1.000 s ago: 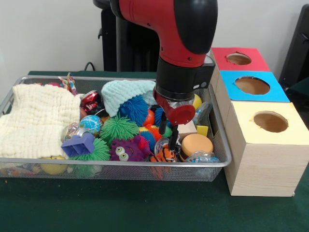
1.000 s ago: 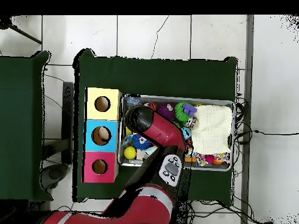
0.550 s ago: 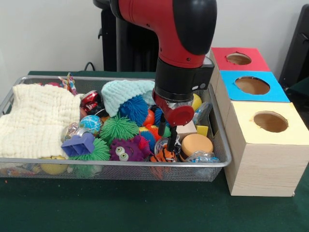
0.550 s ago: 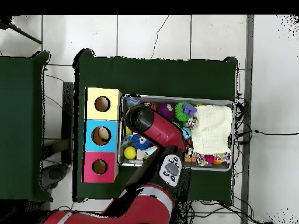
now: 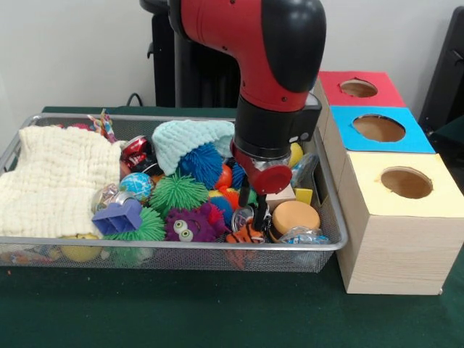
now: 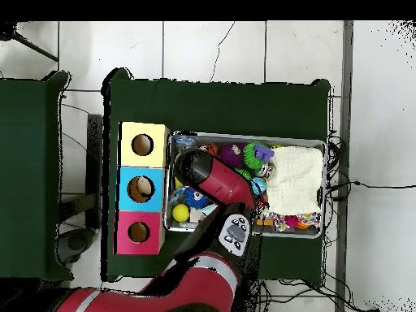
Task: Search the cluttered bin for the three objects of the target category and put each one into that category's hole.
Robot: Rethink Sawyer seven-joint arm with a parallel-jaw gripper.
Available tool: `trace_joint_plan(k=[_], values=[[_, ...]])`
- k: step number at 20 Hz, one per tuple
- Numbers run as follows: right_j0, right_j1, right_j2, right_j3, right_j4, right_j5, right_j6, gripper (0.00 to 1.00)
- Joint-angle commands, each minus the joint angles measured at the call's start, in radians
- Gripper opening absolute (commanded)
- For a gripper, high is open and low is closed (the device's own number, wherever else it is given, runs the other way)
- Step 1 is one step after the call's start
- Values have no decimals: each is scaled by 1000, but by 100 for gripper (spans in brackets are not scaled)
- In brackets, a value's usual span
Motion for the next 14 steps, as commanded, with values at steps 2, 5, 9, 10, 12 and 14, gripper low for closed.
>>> trace_joint_plan(k=[2, 5, 9, 10, 12, 14], values=[[29, 137, 50, -16, 49, -44, 257, 100], [17, 154, 68, -20, 53, -68, 239, 100], [16, 160, 83, -18, 63, -79, 234, 100], [15, 159, 85, -17, 64, -79, 232, 100], [10, 157, 93, -12, 66, -88, 227, 100], [8, 156, 95, -10, 68, -92, 225, 100]])
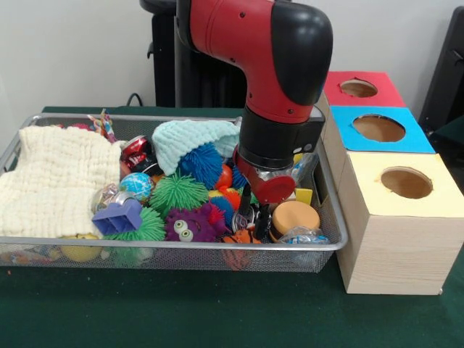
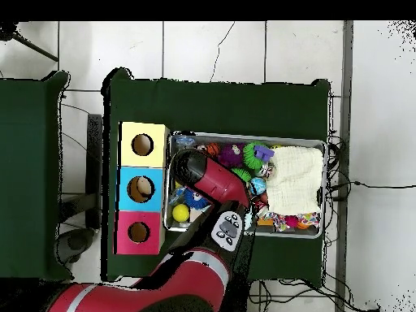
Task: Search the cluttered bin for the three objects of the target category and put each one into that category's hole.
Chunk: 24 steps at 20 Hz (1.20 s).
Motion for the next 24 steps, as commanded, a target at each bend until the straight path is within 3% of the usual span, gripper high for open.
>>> trace_joint_plan(k=[1, 24], values=[[-18, 114, 114, 15, 48, -62, 223, 100], [-36, 92, 128, 23, 43, -42, 199, 100]])
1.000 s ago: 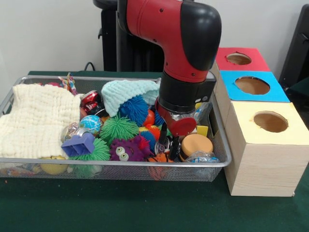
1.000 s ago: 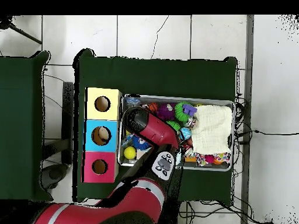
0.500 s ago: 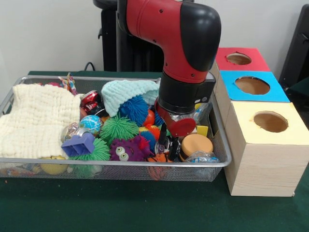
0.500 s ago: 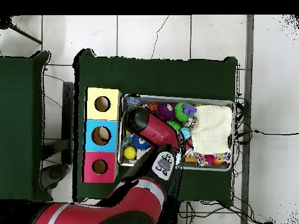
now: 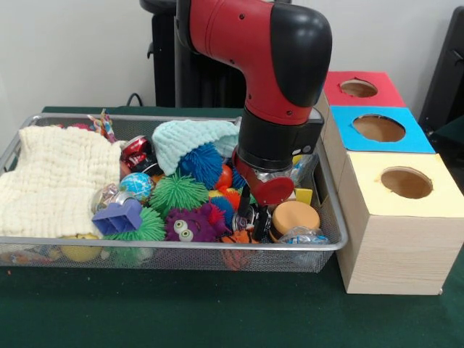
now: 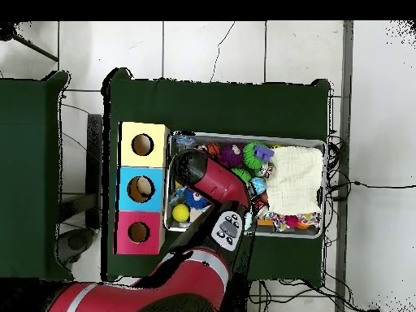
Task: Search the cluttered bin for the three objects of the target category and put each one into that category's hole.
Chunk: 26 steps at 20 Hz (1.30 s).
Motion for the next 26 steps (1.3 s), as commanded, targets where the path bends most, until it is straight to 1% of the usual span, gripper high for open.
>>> trace_joint_plan(k=[1, 9, 17, 22, 26], values=[[-38, 84, 134, 27, 42, -41, 200, 0], [-22, 92, 115, 16, 51, -29, 216, 0], [-22, 94, 114, 16, 56, -21, 214, 0], [-12, 97, 93, 2, 55, 25, 222, 0], [-15, 85, 94, 7, 50, 41, 216, 0]])
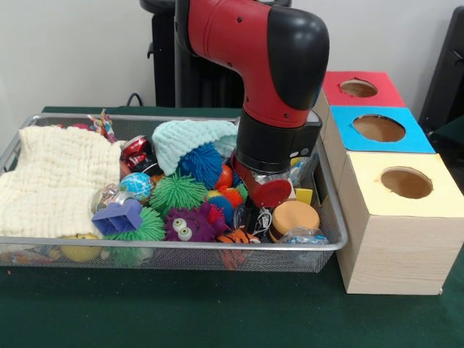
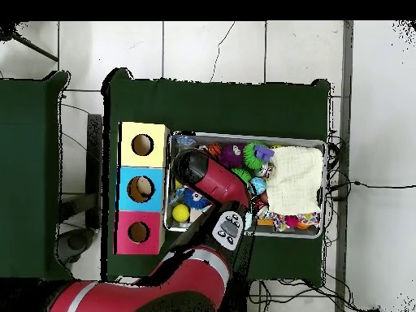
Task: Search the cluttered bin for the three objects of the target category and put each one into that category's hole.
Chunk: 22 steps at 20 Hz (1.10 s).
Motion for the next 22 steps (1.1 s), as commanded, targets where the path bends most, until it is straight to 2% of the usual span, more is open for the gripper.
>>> trace_joint_plan(k=[1, 11, 16, 22], values=[[-8, 70, 84, 8, 28, 64, 215, 0], [3, -46, 54, 85, -2, 134, 193, 0], [50, -143, -32, 86, -31, 296, 231, 0], [63, -166, -87, 35, -43, 414, 247, 0]])
